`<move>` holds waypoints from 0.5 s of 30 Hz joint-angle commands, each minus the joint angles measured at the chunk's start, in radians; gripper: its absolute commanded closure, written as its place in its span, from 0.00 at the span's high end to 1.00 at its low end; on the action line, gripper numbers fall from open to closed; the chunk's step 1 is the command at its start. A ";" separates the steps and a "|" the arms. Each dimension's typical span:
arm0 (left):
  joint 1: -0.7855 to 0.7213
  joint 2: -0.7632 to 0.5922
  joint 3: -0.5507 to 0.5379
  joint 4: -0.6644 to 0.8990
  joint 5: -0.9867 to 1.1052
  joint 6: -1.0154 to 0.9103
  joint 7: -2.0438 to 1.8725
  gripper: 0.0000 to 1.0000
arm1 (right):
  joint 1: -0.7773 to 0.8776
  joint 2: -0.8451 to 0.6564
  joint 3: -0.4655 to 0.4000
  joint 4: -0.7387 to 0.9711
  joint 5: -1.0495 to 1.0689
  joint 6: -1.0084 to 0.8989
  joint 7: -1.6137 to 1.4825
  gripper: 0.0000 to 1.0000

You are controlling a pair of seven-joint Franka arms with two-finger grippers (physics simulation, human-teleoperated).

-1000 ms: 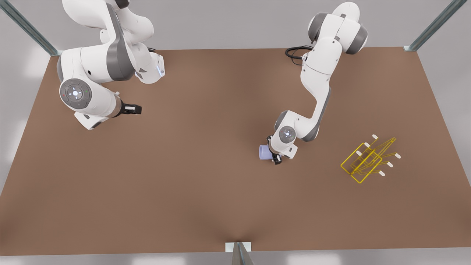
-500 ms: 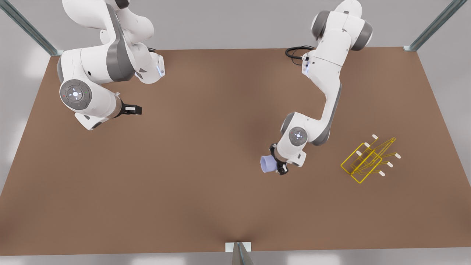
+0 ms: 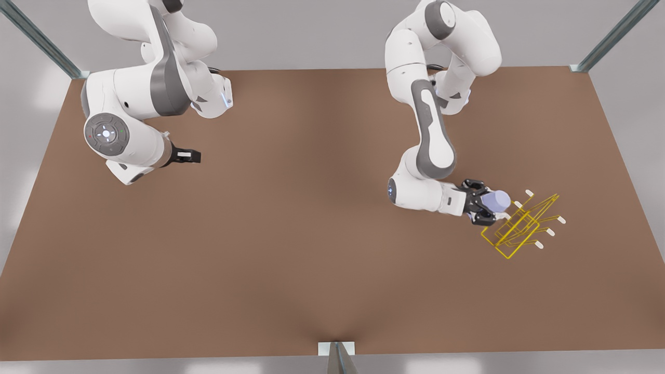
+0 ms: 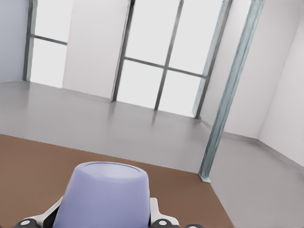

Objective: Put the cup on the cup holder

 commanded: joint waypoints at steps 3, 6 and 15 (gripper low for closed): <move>-0.014 0.030 0.005 -0.053 0.019 0.032 0.135 0.66 | 0.000 0.001 -0.001 0.000 0.001 0.003 0.005 1.00; -0.009 0.058 0.024 -0.120 0.025 0.075 0.128 0.66 | 0.000 0.001 -0.001 0.000 0.002 0.003 0.004 1.00; 0.057 0.093 -0.011 -0.145 0.045 0.154 0.029 0.66 | 0.002 0.004 -0.001 0.000 0.002 0.004 0.007 1.00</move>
